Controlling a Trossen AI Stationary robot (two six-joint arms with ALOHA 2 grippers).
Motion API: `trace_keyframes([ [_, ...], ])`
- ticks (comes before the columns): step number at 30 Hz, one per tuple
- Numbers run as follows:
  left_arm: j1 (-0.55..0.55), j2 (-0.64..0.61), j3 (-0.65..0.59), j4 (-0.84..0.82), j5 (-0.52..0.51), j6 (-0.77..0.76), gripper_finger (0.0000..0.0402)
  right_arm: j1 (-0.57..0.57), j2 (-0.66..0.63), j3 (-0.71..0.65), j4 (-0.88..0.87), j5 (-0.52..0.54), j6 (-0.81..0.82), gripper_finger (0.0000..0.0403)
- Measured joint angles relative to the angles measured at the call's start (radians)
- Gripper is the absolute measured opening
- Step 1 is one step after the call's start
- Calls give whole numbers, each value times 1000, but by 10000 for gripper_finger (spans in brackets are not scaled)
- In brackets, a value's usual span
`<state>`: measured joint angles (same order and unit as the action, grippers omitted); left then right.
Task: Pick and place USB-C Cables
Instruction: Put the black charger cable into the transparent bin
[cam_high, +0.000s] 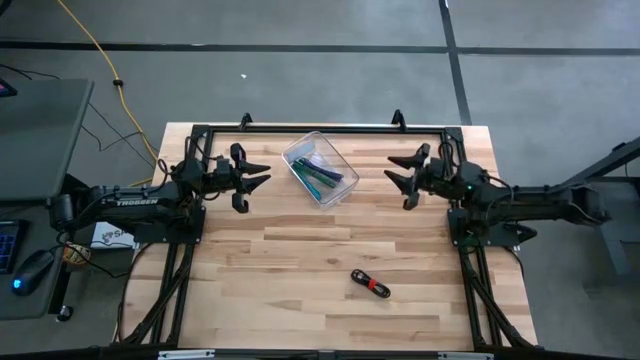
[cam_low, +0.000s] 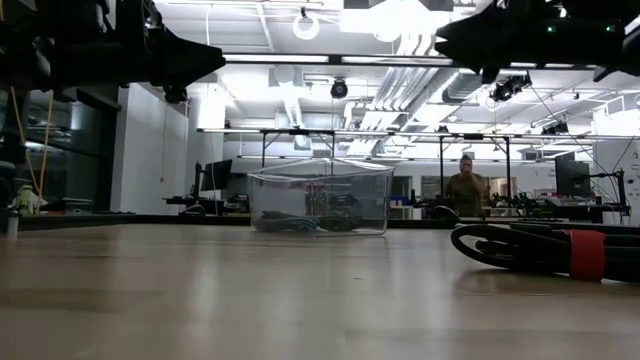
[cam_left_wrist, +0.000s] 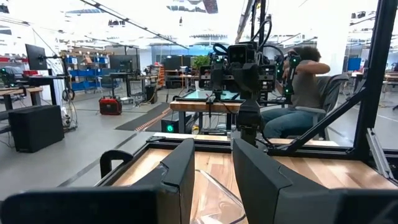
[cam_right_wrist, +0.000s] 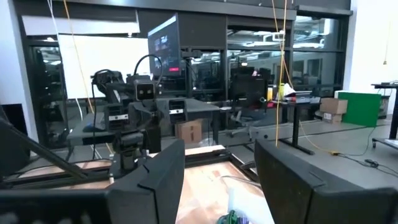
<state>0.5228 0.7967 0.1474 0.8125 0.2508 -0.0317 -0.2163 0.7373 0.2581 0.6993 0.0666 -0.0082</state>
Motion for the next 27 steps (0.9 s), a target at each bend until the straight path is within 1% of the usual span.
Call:
trace_keyframes([
  [27,0,0,0,-8,0,-17,90,0,-4,3,-64,-6,3,183],
])
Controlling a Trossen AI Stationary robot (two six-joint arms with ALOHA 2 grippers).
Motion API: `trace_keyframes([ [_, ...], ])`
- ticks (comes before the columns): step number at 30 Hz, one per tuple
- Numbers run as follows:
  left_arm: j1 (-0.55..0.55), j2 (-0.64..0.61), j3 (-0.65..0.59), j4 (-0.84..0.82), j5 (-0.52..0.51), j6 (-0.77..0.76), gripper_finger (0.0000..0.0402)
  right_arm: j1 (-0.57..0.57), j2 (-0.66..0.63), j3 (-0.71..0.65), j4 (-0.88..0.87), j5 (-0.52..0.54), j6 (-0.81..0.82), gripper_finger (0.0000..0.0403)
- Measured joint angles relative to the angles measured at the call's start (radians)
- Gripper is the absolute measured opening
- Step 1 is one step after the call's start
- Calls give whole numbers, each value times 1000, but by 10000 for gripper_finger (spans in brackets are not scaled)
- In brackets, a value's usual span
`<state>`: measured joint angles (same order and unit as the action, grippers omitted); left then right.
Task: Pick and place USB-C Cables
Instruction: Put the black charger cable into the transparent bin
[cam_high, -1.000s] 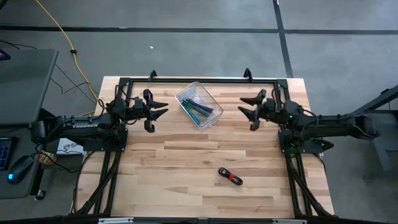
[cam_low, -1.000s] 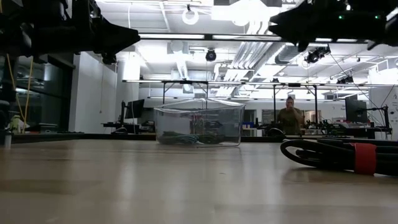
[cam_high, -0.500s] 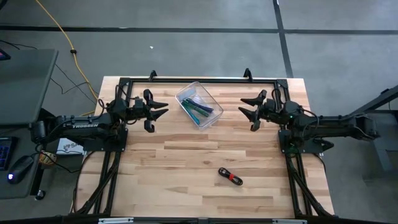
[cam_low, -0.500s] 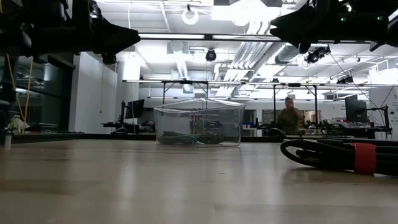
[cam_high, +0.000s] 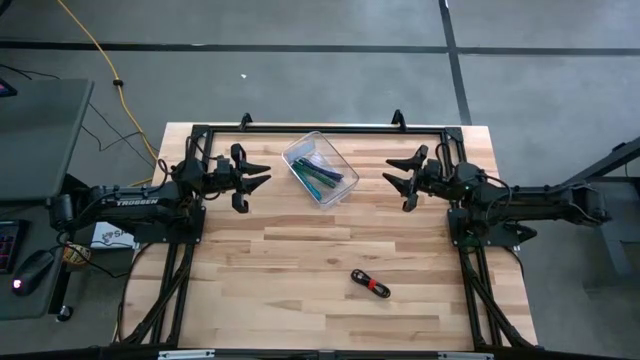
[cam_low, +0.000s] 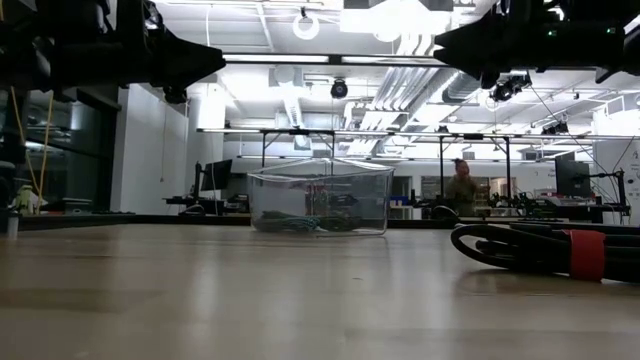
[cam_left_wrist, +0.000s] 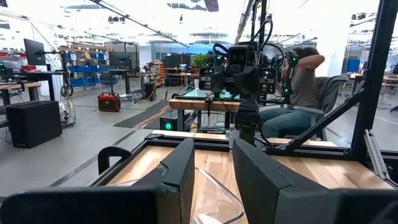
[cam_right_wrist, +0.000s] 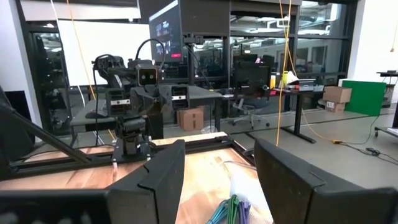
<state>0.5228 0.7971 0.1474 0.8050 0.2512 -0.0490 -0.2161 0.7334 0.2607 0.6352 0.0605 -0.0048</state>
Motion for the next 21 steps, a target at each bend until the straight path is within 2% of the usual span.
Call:
trace_keyframes([
  [6,0,0,0,2,0,-1,90,1,0,1,-11,-6,16,183],
  [8,0,0,0,2,0,-4,90,14,0,1,-10,-55,59,183],
  [11,0,0,0,3,0,-1,90,69,7,2,-10,-138,113,183],
  [14,0,0,0,7,0,-1,90,154,23,3,-22,-125,119,183],
  [18,0,0,0,7,0,-3,90,286,56,78,-168,-82,159,183],
  [21,0,0,0,7,0,-28,90,399,107,196,-403,-4,207,183],
])
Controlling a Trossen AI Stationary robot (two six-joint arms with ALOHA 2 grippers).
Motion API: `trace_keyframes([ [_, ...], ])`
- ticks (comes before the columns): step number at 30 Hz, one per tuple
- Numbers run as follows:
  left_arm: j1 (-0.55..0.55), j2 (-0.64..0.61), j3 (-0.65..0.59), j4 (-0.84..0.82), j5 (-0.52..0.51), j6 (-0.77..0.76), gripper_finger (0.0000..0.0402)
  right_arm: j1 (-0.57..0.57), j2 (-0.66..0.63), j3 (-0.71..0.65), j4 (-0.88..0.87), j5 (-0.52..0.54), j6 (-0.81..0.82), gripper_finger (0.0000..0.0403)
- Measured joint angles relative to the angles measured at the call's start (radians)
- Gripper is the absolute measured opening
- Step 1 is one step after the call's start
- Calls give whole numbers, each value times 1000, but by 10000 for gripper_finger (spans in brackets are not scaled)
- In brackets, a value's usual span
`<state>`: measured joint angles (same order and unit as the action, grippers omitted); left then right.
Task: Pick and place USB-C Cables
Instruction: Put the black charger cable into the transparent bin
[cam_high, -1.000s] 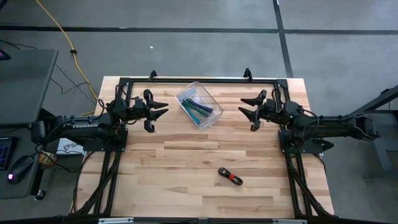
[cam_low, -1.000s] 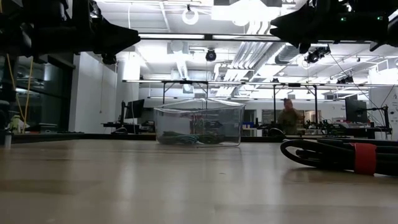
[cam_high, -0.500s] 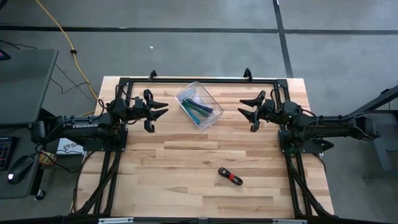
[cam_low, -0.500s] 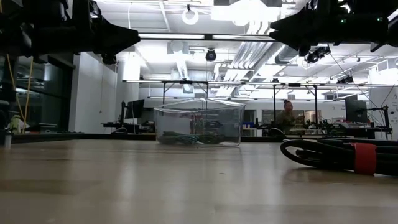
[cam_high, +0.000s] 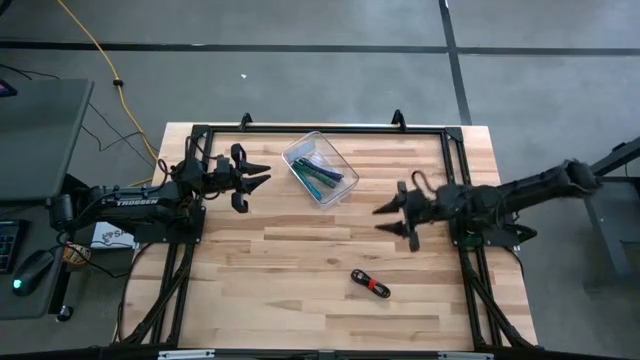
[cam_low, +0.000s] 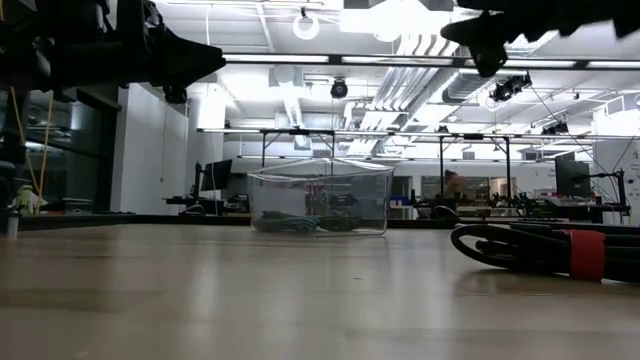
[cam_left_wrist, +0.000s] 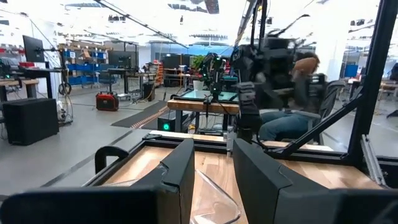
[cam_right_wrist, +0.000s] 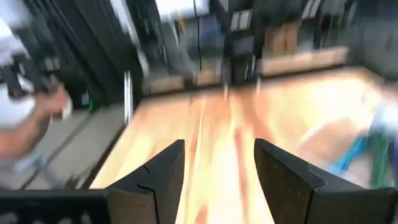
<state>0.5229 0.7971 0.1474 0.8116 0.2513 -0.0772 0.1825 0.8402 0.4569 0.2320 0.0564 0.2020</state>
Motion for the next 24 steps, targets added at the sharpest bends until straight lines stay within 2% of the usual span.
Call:
trace_keyframes([
  [7,0,0,0,0,0,-25,90,207,207,308,-550,155,245,183],
  [15,0,0,0,-9,0,-30,90,340,501,586,-764,178,528,183],
  [20,0,0,0,-14,0,-35,90,396,719,754,-978,231,682,183],
  [24,0,0,0,-16,0,-37,90,414,866,834,-1130,229,807,183],
])
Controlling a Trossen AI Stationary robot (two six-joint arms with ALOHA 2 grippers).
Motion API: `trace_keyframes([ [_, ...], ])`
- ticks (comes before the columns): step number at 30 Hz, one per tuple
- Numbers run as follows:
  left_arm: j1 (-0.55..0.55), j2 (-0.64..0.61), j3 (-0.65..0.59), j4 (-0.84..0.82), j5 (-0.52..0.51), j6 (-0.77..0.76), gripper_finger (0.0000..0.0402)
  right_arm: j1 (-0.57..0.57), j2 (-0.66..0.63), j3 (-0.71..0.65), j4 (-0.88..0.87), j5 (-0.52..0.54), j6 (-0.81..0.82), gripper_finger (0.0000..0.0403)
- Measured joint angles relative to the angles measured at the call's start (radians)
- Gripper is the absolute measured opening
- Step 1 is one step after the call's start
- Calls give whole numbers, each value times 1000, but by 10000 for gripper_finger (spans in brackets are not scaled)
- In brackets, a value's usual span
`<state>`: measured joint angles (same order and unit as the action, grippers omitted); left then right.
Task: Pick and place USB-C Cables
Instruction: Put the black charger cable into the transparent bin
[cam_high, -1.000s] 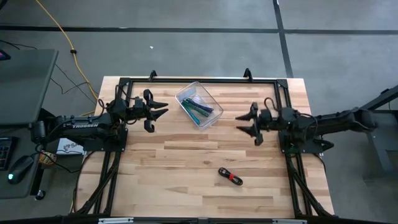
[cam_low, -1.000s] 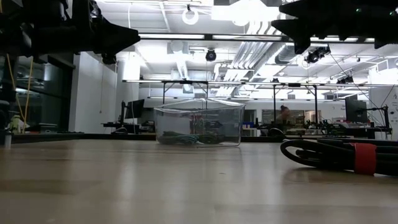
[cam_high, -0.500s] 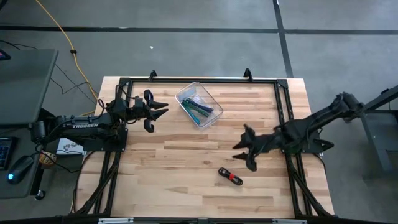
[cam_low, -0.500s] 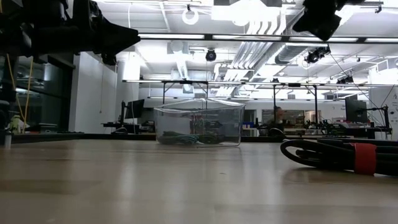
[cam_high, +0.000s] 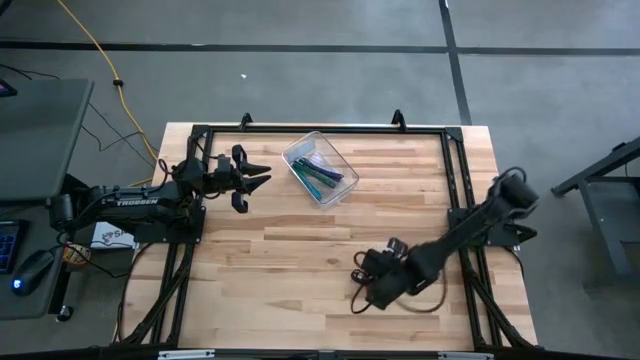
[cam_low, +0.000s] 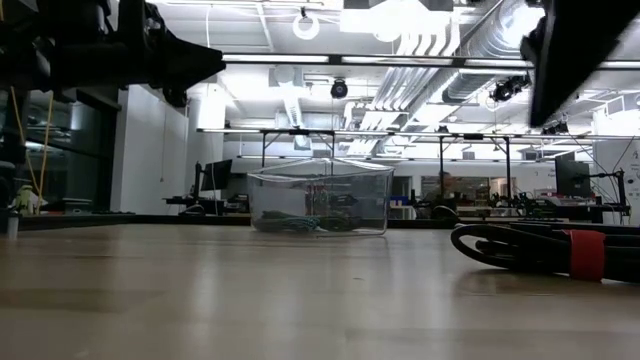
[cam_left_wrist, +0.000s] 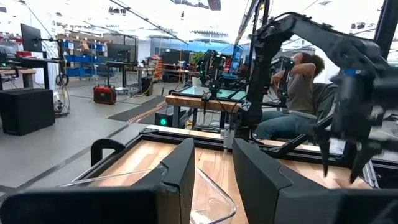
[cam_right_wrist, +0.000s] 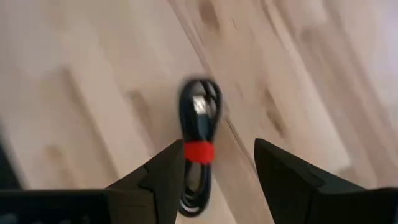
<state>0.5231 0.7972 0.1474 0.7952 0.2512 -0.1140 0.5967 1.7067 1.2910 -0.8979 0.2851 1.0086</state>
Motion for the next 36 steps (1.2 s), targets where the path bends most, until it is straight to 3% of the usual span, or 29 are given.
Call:
trace_keyframes([
  [8,0,0,0,-6,0,-6,90,1,158,17,18,-98,76,183],
  [28,0,0,0,-2,-1,-6,90,-3,269,-58,198,-150,110,179],
  [32,0,0,0,9,-3,-6,90,-3,268,-59,183,-150,106,142],
  [36,0,0,0,14,-5,-6,90,-8,247,-54,155,-129,29,68],
])
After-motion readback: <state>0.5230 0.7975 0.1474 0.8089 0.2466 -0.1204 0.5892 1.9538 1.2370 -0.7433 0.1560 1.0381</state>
